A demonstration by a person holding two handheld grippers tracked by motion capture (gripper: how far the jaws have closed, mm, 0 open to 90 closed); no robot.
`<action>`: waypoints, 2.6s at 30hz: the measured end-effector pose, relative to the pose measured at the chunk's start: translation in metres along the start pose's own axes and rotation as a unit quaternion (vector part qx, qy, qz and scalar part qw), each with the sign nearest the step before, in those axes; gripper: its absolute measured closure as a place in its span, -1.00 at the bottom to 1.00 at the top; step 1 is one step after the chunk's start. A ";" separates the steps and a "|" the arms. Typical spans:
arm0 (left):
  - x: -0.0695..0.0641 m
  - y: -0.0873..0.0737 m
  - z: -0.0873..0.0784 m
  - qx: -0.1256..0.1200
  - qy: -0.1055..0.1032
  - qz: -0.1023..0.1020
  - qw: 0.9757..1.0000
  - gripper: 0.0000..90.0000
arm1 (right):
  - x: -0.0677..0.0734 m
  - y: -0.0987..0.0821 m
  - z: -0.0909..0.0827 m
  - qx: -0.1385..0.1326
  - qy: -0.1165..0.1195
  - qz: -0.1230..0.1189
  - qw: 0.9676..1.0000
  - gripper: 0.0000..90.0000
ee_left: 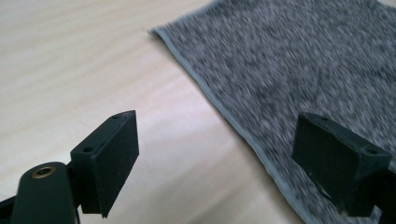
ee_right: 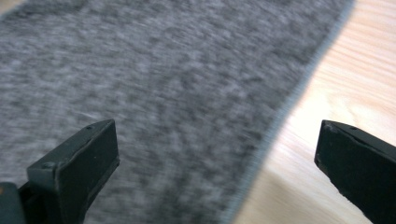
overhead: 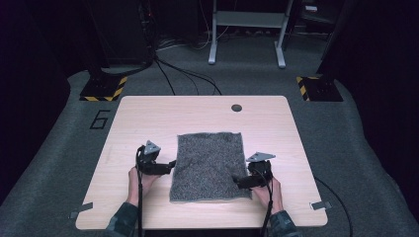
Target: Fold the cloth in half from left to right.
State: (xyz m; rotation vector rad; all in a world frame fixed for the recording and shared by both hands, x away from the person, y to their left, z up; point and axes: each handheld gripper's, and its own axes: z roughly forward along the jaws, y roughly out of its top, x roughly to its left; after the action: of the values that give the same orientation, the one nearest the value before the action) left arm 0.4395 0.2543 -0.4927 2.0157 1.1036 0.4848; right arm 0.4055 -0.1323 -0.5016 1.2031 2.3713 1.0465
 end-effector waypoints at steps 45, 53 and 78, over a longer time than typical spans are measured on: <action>0.049 0.061 0.099 0.053 -0.018 -0.036 0.998 -0.48 | 0.198 0.048 0.075 0.036 0.132 -0.205 0.969 0.18; 0.038 0.064 0.108 0.072 -0.016 0.004 0.997 -0.11 | 0.201 0.047 0.081 0.050 0.124 -0.204 0.970 0.47; 0.016 0.064 0.105 0.061 -0.003 0.060 0.996 0.90 | 0.193 0.035 0.069 0.011 0.131 -0.172 0.976 0.94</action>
State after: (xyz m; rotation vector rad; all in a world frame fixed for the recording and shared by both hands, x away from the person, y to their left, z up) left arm 0.5498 0.1993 -0.5095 2.1979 1.0353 0.4827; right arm 0.3443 0.0665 -0.5110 0.6528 2.6682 1.1153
